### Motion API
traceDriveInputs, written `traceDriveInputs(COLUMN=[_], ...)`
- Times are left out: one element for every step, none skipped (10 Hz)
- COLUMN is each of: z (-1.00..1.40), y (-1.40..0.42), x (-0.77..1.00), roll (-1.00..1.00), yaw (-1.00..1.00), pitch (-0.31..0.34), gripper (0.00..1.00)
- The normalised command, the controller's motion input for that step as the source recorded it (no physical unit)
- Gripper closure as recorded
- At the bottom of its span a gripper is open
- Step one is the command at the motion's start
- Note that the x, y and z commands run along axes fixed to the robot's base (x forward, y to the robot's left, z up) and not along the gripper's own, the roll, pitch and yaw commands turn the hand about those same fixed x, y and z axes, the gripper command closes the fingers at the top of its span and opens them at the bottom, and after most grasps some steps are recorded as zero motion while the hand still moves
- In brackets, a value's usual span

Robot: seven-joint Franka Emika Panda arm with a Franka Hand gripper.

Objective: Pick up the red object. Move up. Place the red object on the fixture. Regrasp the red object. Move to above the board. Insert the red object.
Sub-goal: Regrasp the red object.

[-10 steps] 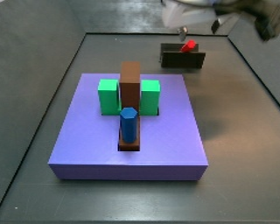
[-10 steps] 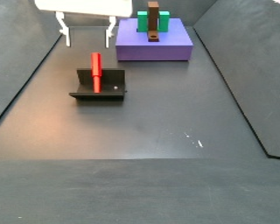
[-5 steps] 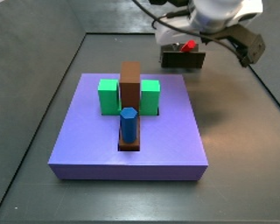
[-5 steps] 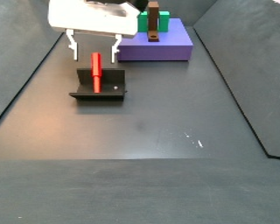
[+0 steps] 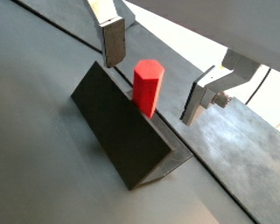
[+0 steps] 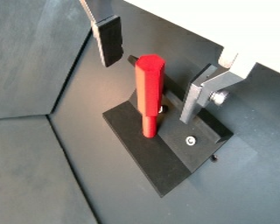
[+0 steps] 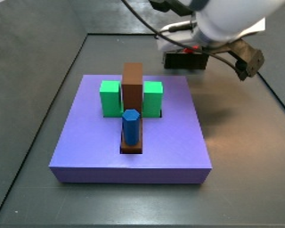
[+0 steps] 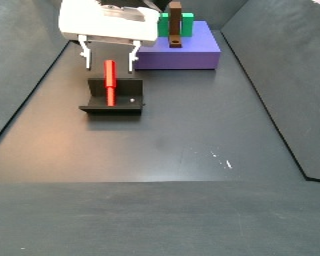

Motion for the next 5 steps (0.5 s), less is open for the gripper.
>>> traceDriveInputs(z=[-0.21, -0.25, -0.11, 0.0, 0.0], y=[0.0, 0.0, 0.02, 0.0, 0.0], x=[0.0, 0.0, 0.0, 0.02, 0.07], roll=[0.09, 0.05, 0.03, 0.0, 0.0], yaw=[0.0, 0.0, 0.0, 0.0, 0.0], pitch=[0.0, 0.0, 0.0, 0.0, 0.0], gripper=[0.0, 0.0, 0.0, 0.0, 0.0])
